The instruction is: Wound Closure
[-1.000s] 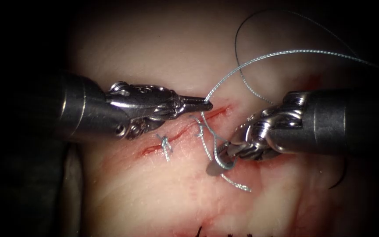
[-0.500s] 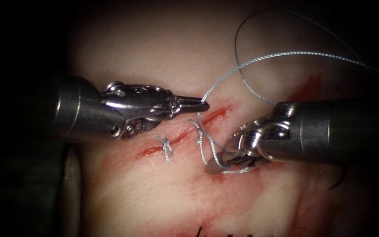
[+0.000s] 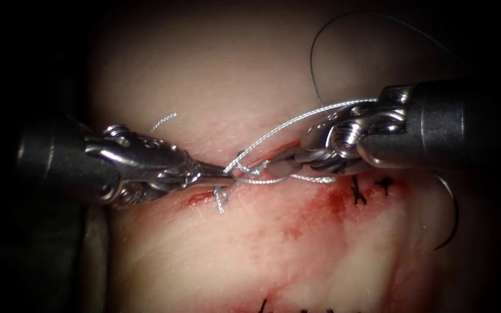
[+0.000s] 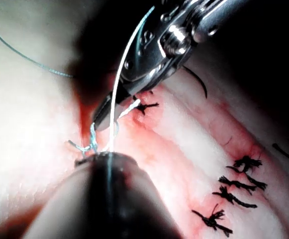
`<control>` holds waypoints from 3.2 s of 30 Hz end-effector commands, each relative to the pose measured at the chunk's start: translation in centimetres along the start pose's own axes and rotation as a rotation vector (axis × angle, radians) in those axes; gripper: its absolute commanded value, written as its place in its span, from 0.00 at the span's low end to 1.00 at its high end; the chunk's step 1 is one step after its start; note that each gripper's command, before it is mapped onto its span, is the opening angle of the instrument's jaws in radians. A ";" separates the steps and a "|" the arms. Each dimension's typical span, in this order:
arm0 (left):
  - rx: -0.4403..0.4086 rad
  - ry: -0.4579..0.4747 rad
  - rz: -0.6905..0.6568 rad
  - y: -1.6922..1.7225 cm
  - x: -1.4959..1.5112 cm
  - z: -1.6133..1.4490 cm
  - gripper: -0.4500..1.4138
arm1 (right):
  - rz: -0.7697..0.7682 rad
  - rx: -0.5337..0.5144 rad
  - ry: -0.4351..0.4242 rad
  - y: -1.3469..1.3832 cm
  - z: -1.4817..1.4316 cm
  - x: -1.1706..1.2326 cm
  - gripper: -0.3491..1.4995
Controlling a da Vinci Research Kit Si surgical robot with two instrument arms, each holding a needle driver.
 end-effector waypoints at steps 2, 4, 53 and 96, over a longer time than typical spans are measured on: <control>0.037 -0.081 -0.006 0.04 -0.13 0.07 0.00 | 0.009 -0.010 0.009 0.14 0.09 0.10 0.00; 0.043 -0.125 -0.005 0.06 -0.26 0.11 0.00 | 0.015 -0.015 0.023 0.22 0.11 0.12 0.00; -0.451 -0.513 0.028 1.88 -1.09 1.21 0.00 | 0.113 -0.267 0.116 1.29 0.60 0.35 0.00; -0.593 -0.427 -0.071 1.74 -0.82 0.70 0.00 | -0.187 -0.222 0.288 1.20 0.40 0.48 0.86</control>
